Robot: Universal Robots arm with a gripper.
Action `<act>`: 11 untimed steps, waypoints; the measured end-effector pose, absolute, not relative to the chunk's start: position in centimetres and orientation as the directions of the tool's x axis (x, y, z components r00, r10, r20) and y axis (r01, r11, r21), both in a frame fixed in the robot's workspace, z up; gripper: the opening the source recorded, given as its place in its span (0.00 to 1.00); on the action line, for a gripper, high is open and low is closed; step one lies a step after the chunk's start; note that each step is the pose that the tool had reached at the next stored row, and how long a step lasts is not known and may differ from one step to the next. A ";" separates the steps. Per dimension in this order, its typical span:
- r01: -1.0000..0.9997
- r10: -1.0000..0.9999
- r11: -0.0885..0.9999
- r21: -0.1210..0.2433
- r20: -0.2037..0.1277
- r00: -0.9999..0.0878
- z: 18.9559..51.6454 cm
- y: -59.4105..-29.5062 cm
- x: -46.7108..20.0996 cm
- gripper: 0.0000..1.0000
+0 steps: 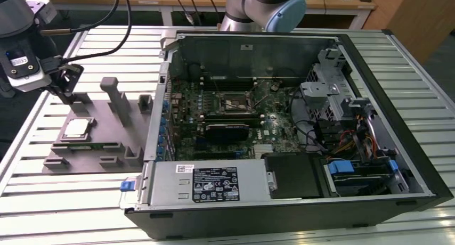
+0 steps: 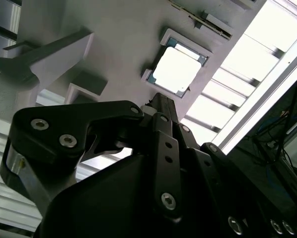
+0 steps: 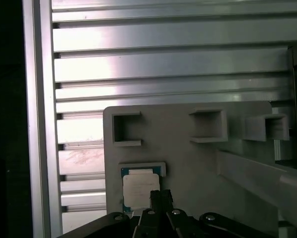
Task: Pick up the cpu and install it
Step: 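Pick up the cpu and move it towards the insertion slot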
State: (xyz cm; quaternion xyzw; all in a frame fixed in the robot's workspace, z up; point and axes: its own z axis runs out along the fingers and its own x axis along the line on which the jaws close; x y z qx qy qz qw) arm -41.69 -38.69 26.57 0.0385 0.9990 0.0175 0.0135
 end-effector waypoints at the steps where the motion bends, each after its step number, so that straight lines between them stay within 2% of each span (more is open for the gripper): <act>1: 0.076 0.077 0.996 0.036 -0.026 -0.997 26.5 -38.7 -41.7 0.11; 11: 0.076 0.077 0.996 0.034 -0.026 -0.997 25.8 -38.7 -42.0 0.11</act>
